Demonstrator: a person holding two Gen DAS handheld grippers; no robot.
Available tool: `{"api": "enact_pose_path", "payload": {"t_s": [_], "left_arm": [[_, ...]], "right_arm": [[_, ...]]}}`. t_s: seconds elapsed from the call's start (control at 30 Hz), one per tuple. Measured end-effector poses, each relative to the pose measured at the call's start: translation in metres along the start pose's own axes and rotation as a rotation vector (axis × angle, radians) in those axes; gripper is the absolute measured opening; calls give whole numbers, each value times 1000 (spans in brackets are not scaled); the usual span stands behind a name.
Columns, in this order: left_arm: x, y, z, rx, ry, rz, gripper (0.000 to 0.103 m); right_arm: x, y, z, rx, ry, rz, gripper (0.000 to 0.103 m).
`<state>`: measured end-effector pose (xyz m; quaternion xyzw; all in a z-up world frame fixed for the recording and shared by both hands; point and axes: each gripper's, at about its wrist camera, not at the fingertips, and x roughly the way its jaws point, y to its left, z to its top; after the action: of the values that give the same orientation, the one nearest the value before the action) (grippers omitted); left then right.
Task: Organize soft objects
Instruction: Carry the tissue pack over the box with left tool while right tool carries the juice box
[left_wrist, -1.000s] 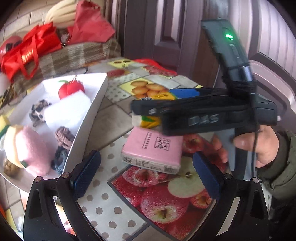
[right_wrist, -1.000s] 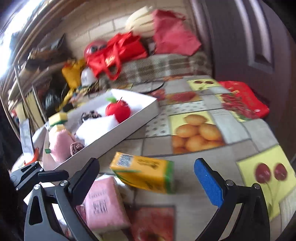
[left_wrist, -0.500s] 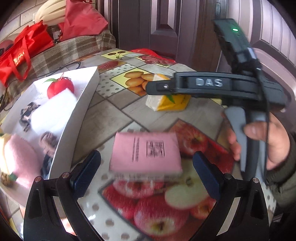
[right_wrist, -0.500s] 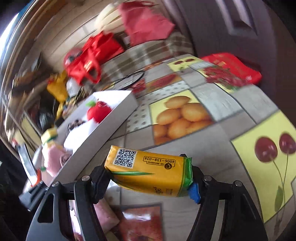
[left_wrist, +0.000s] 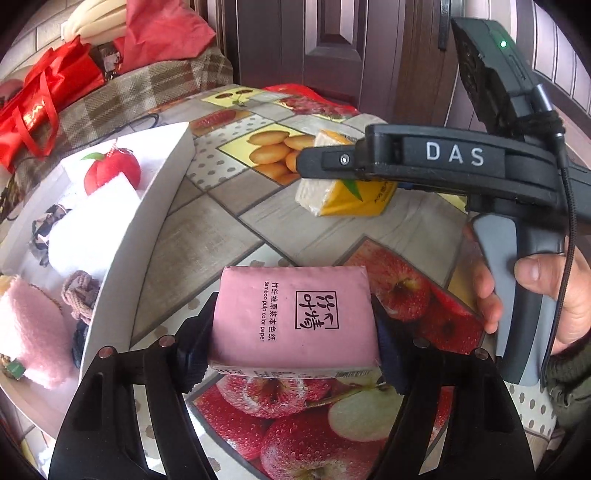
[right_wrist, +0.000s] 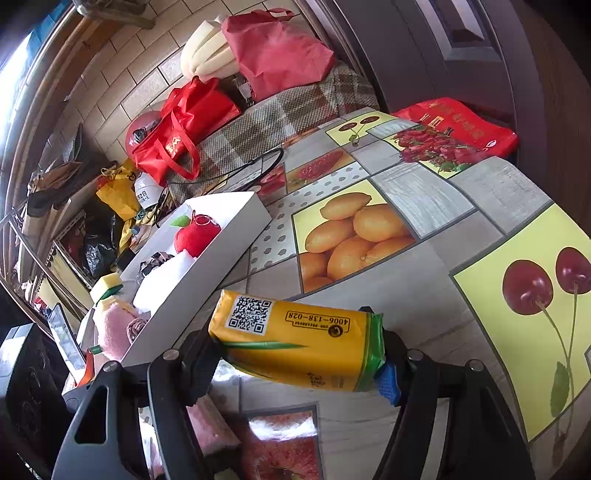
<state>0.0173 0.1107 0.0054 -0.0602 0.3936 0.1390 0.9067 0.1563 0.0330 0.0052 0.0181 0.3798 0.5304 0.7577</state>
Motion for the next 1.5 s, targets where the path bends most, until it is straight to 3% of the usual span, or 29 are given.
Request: {"api": "enact_pose_path", "payload": {"t_s": [0.3,0.57,0.8,1.0,1.27,1.37,1.5], "left_arm": [[-27,-6,-5,24,-134,70,74],[-63,-8,-15,27,-317,134,74],[-90,1,-26,-39,-462,170,74],[-92,6,-26,-64,-472,191,74],[-96,21,-32,-116,-480,183,74],[-101,27,-37,-104,-494,218,75],[-109,47,-42,-95,-535,312,75]], "right_arm": [[-10,-2,-2,7,-40,-15,70],[-36,28,-15,-107,-171,-76,71],[-58,50,-35,-180,-238,-66,71],[-69,67,-46,-247,-292,-76,71],[-68,54,-41,-165,-318,-81,71],[-60,45,-36,-113,-290,-85,71],[-53,54,-35,-146,-276,-94,71]]}}
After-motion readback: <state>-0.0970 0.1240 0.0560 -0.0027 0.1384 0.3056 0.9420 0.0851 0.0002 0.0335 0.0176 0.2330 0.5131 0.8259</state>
